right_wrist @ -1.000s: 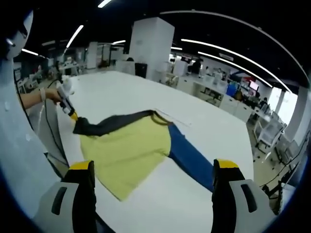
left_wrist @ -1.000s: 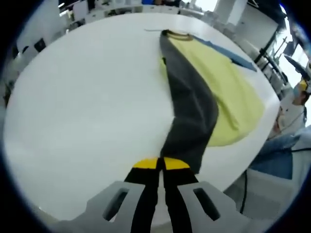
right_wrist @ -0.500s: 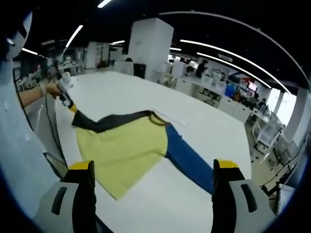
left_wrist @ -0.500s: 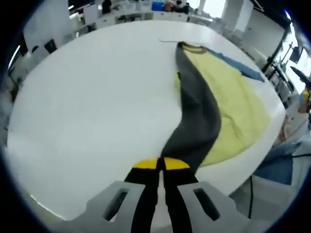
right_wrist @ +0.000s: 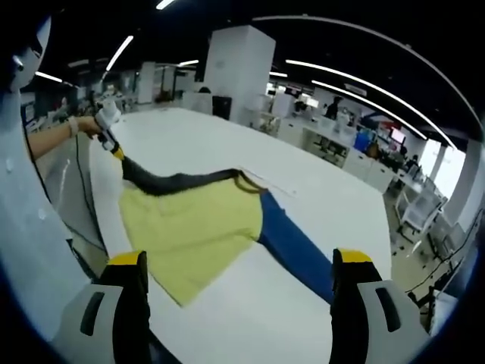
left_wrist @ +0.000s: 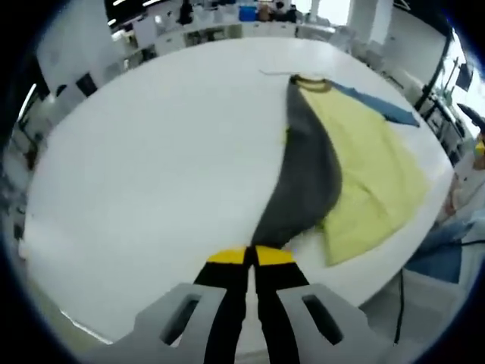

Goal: Fold the garment on the visible template until the final outline fits inside the template.

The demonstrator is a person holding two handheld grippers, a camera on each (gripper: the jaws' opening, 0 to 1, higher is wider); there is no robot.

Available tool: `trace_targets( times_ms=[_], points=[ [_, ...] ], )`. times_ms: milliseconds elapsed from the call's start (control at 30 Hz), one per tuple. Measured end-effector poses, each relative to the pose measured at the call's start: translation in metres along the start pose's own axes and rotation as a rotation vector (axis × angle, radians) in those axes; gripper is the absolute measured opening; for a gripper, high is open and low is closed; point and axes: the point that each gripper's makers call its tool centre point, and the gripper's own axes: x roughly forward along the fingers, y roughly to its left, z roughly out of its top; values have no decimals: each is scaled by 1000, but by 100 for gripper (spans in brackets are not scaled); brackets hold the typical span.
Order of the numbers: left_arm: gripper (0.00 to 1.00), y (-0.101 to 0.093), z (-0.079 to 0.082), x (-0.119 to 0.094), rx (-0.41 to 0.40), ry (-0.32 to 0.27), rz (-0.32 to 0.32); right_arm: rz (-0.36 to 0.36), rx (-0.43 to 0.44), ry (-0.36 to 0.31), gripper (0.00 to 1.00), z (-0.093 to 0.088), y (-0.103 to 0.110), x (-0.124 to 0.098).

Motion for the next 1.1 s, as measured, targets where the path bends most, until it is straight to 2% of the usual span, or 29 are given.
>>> trace_targets(
  times_ms=[233, 367, 500, 867, 1100],
  points=[
    [0, 32, 10, 4, 25, 21, 33, -17, 2, 1, 100, -3, -8, -6],
    [0, 42, 12, 4, 44, 44, 44, -25, 0, 5, 100, -5, -12, -8],
    [0, 52, 18, 4, 50, 43, 55, -33, 6, -4, 100, -3, -14, -9],
    [0, 79, 32, 5, 70, 46, 98, -42, 14, 21, 100, -8, -17, -9],
    [0, 104, 43, 10, 88, 63, 135, -60, 7, 21, 100, -1, -22, -7]
  ],
)
